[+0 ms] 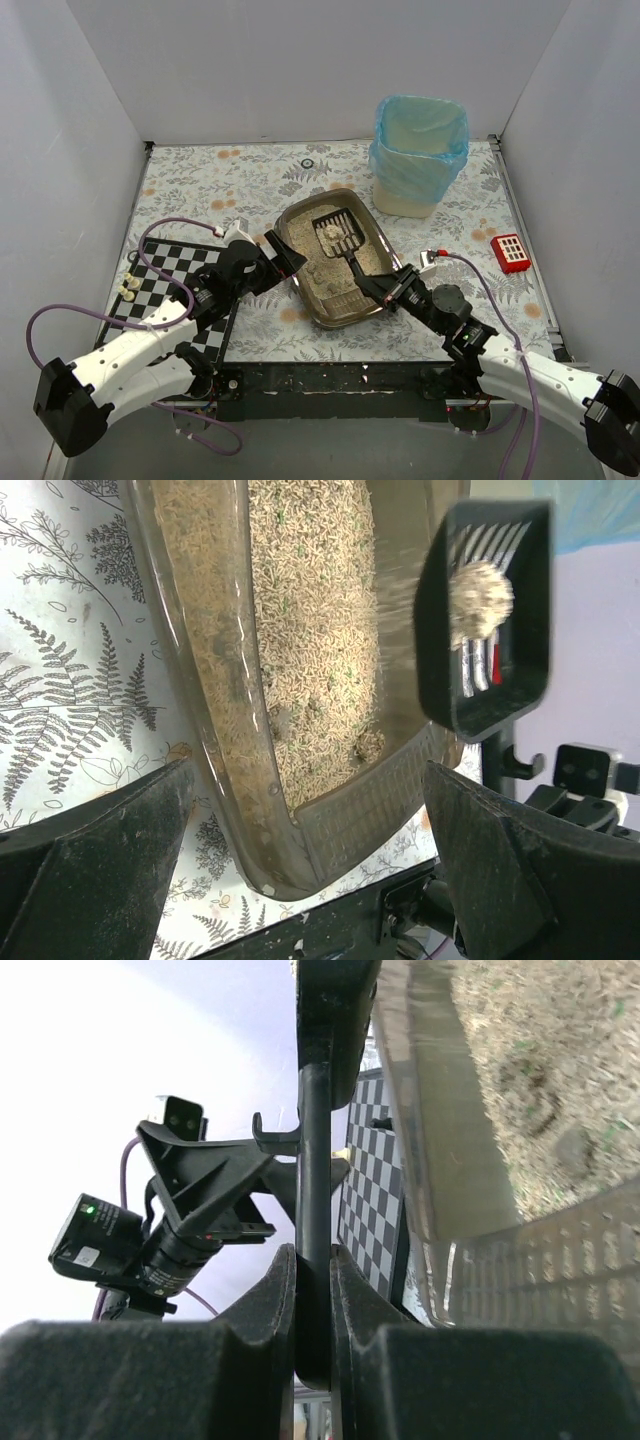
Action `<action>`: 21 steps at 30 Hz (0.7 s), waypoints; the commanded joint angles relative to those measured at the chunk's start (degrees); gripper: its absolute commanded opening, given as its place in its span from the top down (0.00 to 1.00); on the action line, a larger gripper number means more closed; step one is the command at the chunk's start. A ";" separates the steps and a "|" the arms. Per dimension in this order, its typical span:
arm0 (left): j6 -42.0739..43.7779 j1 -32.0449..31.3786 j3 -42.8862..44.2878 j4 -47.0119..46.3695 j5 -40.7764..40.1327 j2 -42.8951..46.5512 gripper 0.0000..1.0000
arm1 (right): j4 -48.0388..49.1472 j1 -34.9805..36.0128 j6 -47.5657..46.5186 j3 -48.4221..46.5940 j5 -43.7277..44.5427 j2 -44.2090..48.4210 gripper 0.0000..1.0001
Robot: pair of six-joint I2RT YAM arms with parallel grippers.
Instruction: Clean the litter box
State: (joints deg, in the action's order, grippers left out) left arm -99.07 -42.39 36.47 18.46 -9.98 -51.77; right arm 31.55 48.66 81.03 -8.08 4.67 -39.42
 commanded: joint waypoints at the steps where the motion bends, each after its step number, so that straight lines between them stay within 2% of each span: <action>1: -0.51 -0.15 -0.35 -0.18 -2.33 1.06 0.02 | 6.15 -0.77 4.13 2.98 1.56 2.15 0.99; 4: -0.25 -0.15 0.00 -0.27 -2.32 0.79 0.02 | -1.10 -0.85 -1.56 -3.59 -6.22 -0.83 0.99; 6: -0.42 -0.23 0.53 0.61 -2.77 0.53 0.02 | -3.86 -0.85 -0.37 -3.18 -1.10 1.09 0.99; 7: -0.43 -0.15 0.71 0.96 -2.51 0.53 0.02 | -1.34 -0.68 1.13 -1.35 0.42 1.88 0.99; 9: -0.34 -0.15 0.53 1.23 -2.59 1.05 0.02 | 2.63 -0.68 0.62 -1.14 -3.58 0.50 0.99; 10: -0.60 -0.15 0.27 1.40 -3.46 1.49 0.02 | -0.32 -0.76 -0.25 -2.46 -4.13 -0.04 0.99; 13: -1.39 -0.15 0.01 2.28 -4.35 2.98 0.02 | -4.13 -0.76 3.94 -0.73 4.01 4.77 0.99; 15: -1.13 -0.15 -0.26 2.28 -4.26 3.78 0.02 | -0.62 -0.68 0.03 -2.10 1.07 4.27 0.99; 17: -1.39 -0.24 -0.52 2.37 -5.40 4.13 0.02 | -12.95 -0.76 -3.68 -9.11 -1.15 1.81 0.99; 18: -1.74 -0.15 -0.43 2.72 -5.75 4.22 0.02 | -19.70 -0.76 -3.95 -10.46 3.20 1.71 0.99; 19: -1.92 -0.15 -0.17 3.07 -5.67 4.13 0.02 | -19.60 -0.68 -2.30 -9.86 6.64 2.50 0.99; 21: -1.92 -0.15 -0.34 3.16 -4.88 4.39 0.02 | -4.82 -0.68 -3.32 -5.48 2.05 2.60 0.99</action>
State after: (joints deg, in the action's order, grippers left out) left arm -100.44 -42.39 36.25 20.14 -13.52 -48.42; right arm 18.11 48.03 80.29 -14.31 6.04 -37.69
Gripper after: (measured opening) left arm 0.981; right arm 0.158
